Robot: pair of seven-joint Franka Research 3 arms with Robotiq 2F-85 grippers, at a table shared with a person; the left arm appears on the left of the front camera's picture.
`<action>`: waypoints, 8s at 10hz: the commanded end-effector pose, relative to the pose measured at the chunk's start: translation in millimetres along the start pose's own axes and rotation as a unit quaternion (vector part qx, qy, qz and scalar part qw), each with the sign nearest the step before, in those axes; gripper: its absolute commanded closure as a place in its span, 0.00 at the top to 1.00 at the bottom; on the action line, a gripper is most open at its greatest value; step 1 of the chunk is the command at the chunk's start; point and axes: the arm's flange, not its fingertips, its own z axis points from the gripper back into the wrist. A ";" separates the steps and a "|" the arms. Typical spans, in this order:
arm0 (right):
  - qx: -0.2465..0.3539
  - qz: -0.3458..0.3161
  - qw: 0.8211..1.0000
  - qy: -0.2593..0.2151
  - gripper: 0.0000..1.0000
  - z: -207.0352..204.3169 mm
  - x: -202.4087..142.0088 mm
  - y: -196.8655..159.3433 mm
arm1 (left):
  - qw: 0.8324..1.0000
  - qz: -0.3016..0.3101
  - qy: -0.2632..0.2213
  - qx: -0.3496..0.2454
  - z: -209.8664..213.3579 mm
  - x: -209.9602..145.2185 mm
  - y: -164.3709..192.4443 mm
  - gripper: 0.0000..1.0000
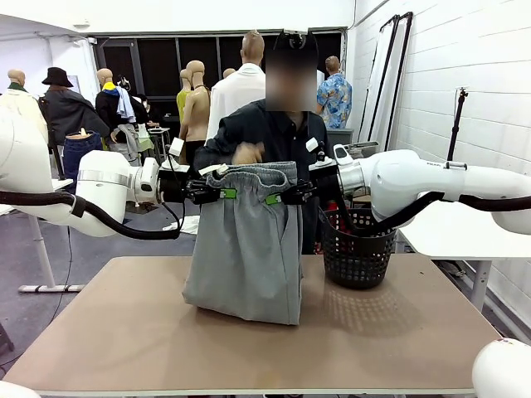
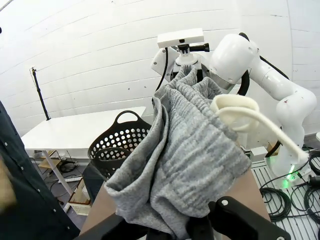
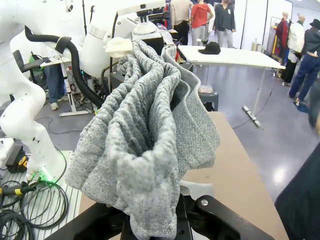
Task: Fold the training pants.
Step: Fold the Training pants in half.
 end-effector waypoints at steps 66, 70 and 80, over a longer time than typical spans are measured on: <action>-0.096 -0.017 0.993 0.064 0.00 -7.8 1.5 -72.8 | 0.986 0.091 0.030 0.135 -14.7 -4.0 16.0 0.00; -0.101 -0.062 0.992 0.043 0.00 -8.7 -35.8 -39.9 | 0.984 0.151 0.066 0.068 -4.9 -20.3 -8.9 0.00; -0.027 -0.124 0.992 0.002 0.00 -21.7 -81.3 -4.9 | 0.963 0.264 0.014 0.048 4.2 -90.5 -35.1 0.00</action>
